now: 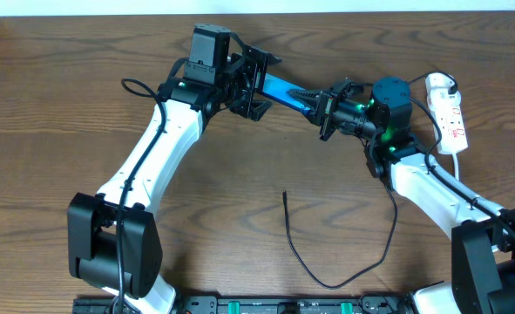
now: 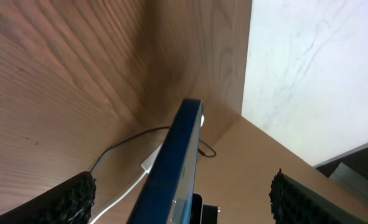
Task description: Plug charger to phone and switch on socket
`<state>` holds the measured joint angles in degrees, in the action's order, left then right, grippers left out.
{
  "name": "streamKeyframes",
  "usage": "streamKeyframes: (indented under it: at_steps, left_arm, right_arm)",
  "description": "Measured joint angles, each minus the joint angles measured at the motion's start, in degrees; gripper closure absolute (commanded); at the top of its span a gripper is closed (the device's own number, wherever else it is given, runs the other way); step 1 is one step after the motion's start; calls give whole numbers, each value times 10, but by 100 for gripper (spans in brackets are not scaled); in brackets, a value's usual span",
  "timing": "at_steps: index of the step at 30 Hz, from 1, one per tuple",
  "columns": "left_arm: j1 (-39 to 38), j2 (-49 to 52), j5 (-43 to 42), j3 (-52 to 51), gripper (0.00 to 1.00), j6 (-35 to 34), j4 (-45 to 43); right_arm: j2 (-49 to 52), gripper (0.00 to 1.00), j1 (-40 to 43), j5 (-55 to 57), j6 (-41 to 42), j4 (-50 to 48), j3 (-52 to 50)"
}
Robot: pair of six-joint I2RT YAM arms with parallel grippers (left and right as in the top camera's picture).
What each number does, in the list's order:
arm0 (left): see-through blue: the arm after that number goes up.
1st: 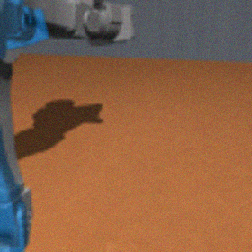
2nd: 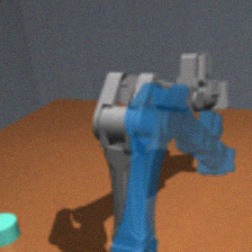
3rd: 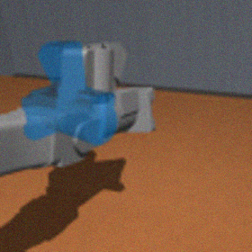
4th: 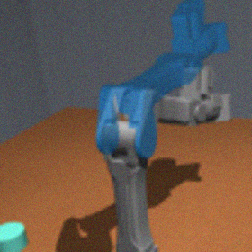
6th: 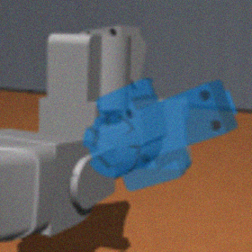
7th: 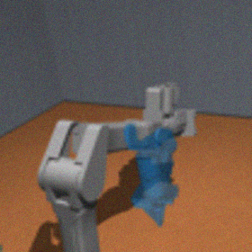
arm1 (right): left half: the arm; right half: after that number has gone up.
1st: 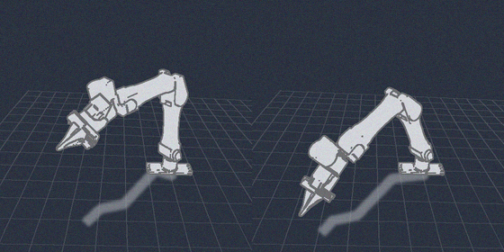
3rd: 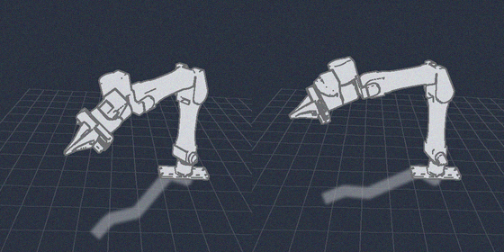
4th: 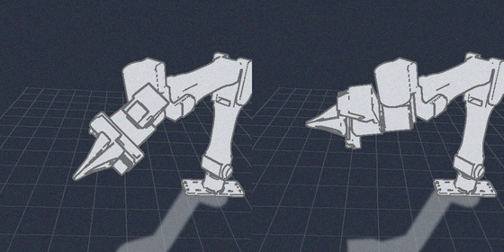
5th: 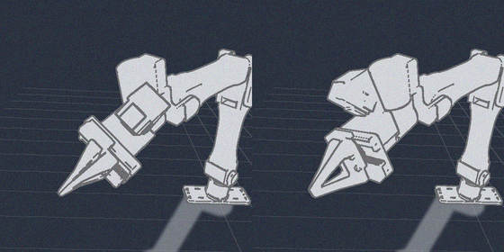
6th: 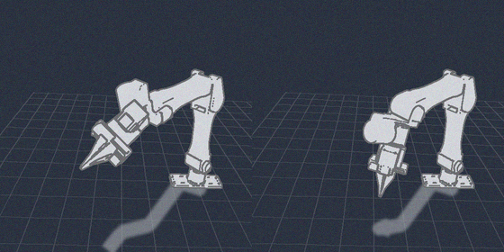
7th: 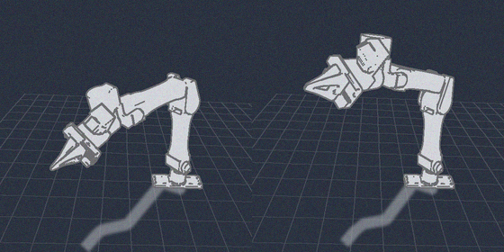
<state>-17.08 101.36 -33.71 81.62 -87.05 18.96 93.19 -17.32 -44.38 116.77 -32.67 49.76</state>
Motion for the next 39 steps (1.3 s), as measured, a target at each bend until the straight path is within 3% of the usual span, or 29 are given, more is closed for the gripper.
streamKeyframes:
  at_steps: [2, 7, 10, 18, 39]
  left_arm:
    - [0, 0, 7, 0, 13, 0, 0]
    - [0, 0, 17, 0, 45, -2, 0]
    - [0, 0, 22, 0, 56, -1, 0]
    - [0, 0, 24, 0, 73, -3, 0]
    - [1, -11, 26, 0, 78, -2, -10]
  right_arm:
    - [0, 99, 0, 0, 0, 0, 0]
    - [0, 99, 0, 0, 0, 0, 0]
    - [0, 99, 0, 0, 0, 0, 0]
    - [0, 99, -2, 0, 0, -1, 0]
    - [4, 99, -10, 14, 9, -66, -1]
